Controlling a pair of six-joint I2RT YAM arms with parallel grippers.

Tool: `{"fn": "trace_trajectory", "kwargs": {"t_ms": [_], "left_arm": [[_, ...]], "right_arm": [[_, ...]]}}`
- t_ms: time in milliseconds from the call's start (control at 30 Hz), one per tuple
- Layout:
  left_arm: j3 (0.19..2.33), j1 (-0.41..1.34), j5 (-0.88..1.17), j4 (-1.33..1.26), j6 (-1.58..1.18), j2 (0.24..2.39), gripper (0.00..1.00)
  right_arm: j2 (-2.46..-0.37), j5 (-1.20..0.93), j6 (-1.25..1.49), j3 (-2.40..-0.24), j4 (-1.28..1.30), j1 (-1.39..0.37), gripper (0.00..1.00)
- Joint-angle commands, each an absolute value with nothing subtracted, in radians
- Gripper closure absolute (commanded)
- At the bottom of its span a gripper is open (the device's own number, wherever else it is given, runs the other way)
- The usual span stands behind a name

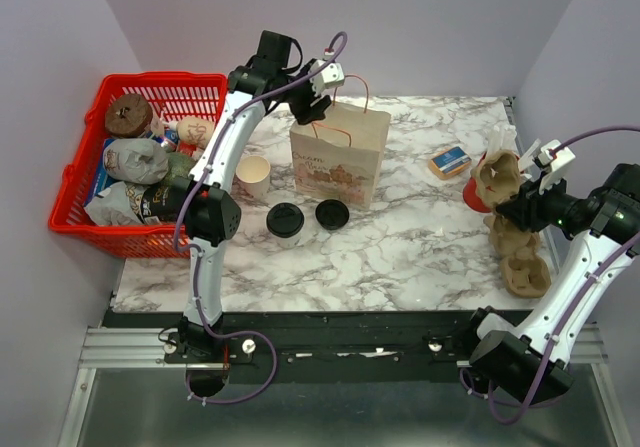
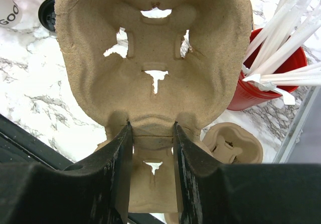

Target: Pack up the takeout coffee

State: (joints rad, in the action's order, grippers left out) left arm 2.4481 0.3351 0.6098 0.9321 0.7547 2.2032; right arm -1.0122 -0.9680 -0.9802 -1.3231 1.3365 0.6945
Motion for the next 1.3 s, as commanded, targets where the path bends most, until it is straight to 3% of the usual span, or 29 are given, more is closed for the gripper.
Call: {"fn": "trace_trajectory", "kwargs": {"t_ms": [0,100,233,300,333,367,533,900,1067,1267], "left_arm": [[2.493,0.348,0.661,1.024,0.909,2.212,0.34],[2.485,0.370,0.644,1.040,0.953,2.209,0.47],[2.462,0.394,0.641,1.031,0.979,2.192,0.52],[2.461,0.406,0.647,1.025,0.976,2.181,0.63],[2.459,0.411,0.650,1.020,0.976,2.177,0.72],[2.451,0.416,0.647,1.011,0.970,2.171,0.99],[2.350,0.422,0.663,0.849,0.852,2.088,1.00],[2.232,0.428,0.546,0.459,0.445,1.938,1.00],[1.967,0.483,0.451,0.316,0.393,1.832,1.00],[1.668,0.613,0.301,0.177,0.425,1.730,1.00]], "right_arm": [[-1.014,-1.003,-0.992,-1.359,1.508,0.690,0.99],[-1.029,-1.005,-1.008,-1.368,1.525,0.686,0.99],[-1.017,-0.993,-1.023,-1.379,1.525,0.655,0.99],[-0.997,-0.986,-1.037,-1.385,1.525,0.637,0.99],[-0.993,-0.983,-1.037,-1.390,1.525,0.612,0.99],[-0.996,-0.979,-1.019,-1.394,1.525,0.597,0.99],[-1.041,-0.977,-0.942,-1.397,1.525,0.500,0.99],[-1.037,-1.089,-0.700,-1.570,1.346,0.494,0.99],[-1.026,-1.149,-0.551,-1.620,1.162,0.462,1.00],[-1.023,-1.111,-0.404,-1.637,0.962,0.305,0.99]]}}
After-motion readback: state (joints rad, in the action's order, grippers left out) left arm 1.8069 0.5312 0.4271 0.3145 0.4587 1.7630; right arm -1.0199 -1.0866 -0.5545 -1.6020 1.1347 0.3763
